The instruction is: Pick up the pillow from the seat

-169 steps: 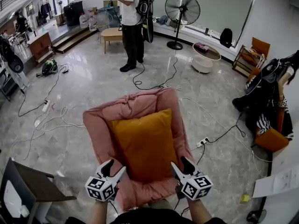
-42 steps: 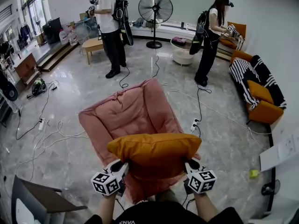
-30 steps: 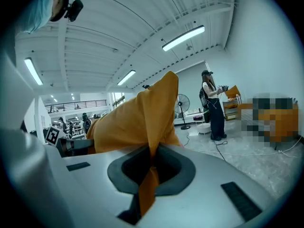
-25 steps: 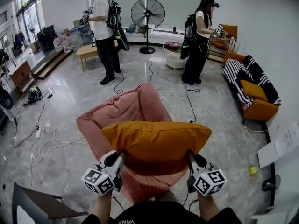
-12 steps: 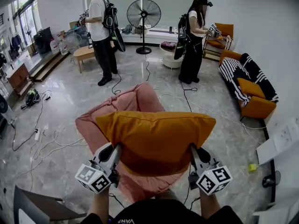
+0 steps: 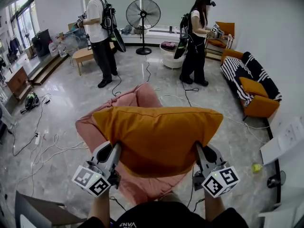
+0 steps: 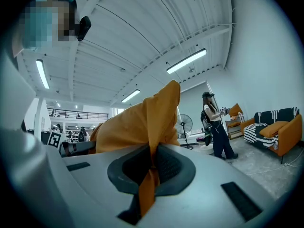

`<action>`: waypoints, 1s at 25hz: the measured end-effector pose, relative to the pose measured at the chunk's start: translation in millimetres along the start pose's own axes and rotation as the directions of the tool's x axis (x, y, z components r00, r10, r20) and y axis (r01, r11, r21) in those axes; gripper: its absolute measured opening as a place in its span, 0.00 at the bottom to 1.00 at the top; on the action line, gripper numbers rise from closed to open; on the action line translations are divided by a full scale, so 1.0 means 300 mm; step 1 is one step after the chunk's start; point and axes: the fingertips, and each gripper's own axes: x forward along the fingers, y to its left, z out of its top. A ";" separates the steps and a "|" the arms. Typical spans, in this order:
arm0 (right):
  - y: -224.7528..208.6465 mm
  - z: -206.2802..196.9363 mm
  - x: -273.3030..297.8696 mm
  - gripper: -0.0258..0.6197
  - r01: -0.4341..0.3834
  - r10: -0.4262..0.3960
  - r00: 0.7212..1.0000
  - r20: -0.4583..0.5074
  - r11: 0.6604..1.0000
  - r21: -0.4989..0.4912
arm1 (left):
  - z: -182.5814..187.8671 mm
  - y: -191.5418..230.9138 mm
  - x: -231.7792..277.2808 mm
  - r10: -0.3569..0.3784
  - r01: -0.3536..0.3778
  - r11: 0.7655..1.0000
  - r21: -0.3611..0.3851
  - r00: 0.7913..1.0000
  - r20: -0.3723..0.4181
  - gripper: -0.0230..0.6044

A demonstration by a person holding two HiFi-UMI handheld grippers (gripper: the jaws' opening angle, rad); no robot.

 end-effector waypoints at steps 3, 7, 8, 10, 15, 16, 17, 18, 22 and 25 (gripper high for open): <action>0.005 0.006 -0.009 0.06 0.005 -0.005 1.000 0.008 1.000 -0.004 | 0.005 -0.005 -0.004 -0.003 0.003 1.000 0.004 1.000 0.003 0.11; 0.004 0.007 -0.012 0.06 0.006 -0.006 1.000 0.007 1.000 -0.005 | 0.007 -0.007 -0.003 0.000 0.000 1.000 0.003 1.000 -0.001 0.11; 0.003 0.007 -0.010 0.06 0.007 -0.007 1.000 0.005 1.000 -0.005 | 0.008 -0.007 -0.002 0.001 -0.001 1.000 0.002 1.000 -0.002 0.11; 0.001 0.005 -0.009 0.06 0.008 -0.008 1.000 0.003 1.000 -0.004 | 0.010 -0.006 0.001 0.001 -0.001 1.000 0.002 1.000 -0.002 0.11; -0.003 -0.002 -0.011 0.06 0.015 -0.016 1.000 -0.006 1.000 -0.011 | 0.008 -0.013 -0.003 0.003 -0.003 1.000 0.003 1.000 -0.005 0.11; -0.003 -0.002 -0.012 0.06 0.017 -0.017 1.000 -0.008 1.000 -0.014 | 0.008 -0.014 -0.004 0.005 -0.005 1.000 0.002 1.000 -0.007 0.11; -0.003 -0.001 -0.012 0.06 0.018 -0.018 1.000 -0.011 1.000 -0.015 | 0.007 -0.015 -0.005 0.007 -0.007 1.000 0.001 1.000 -0.009 0.11; -0.004 -0.002 -0.011 0.06 0.018 -0.018 1.000 -0.014 1.000 -0.016 | 0.007 -0.014 -0.005 0.009 -0.009 1.000 0.000 1.000 -0.011 0.11; -0.011 -0.013 -0.004 0.06 0.020 -0.020 0.999 -0.027 1.000 -0.015 | 0.001 -0.011 0.000 0.012 -0.012 1.000 -0.003 1.000 -0.017 0.11; -0.017 -0.025 -0.003 0.06 0.024 -0.024 0.999 -0.037 1.000 -0.012 | -0.009 -0.008 0.003 0.013 -0.013 1.000 -0.005 1.000 -0.024 0.11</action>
